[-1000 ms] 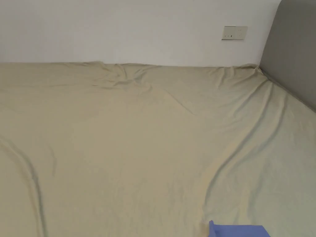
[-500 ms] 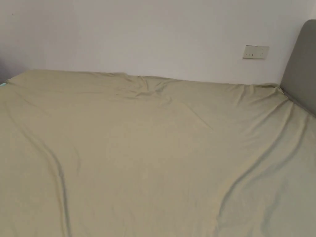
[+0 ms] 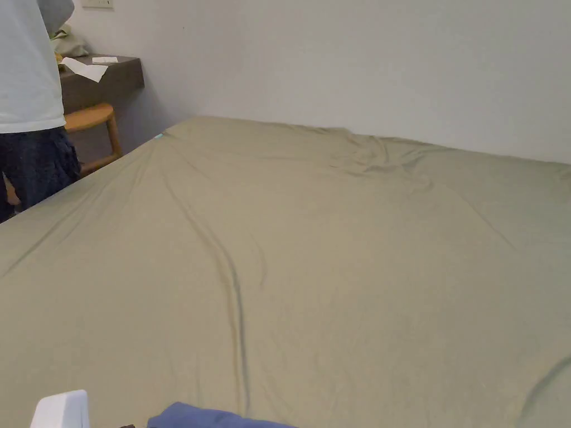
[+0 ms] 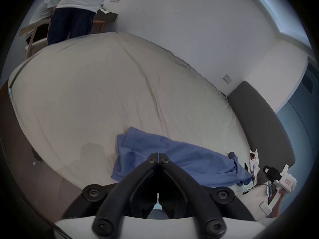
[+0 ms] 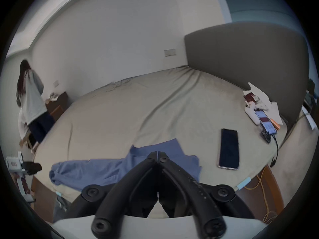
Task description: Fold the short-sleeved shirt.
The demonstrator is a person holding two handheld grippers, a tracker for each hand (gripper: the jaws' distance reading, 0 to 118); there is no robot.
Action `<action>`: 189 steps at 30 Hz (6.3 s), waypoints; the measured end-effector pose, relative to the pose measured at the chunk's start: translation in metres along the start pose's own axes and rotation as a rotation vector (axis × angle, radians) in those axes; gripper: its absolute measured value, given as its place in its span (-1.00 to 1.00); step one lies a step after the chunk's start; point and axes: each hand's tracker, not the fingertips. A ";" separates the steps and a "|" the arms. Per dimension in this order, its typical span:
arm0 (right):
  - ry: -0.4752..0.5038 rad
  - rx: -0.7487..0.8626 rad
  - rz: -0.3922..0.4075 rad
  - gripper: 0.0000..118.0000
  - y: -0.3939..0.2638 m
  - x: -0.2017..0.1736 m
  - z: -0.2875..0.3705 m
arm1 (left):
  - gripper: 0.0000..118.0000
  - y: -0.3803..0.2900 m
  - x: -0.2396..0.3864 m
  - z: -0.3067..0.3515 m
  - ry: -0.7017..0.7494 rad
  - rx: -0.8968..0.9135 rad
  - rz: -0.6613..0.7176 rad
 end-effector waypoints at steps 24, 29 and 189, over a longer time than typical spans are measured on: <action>0.093 -0.164 0.073 -0.97 0.008 -0.045 -0.015 | 0.47 0.020 -0.087 -0.118 -0.386 -0.199 0.234; 0.121 -0.199 0.113 -0.97 0.007 -0.061 -0.024 | -0.75 0.005 -0.074 -0.131 -0.284 -0.256 0.316; 0.129 -0.310 -0.254 -0.97 -0.035 0.006 -0.036 | -0.97 -0.052 0.195 -0.172 -0.345 -0.546 -0.062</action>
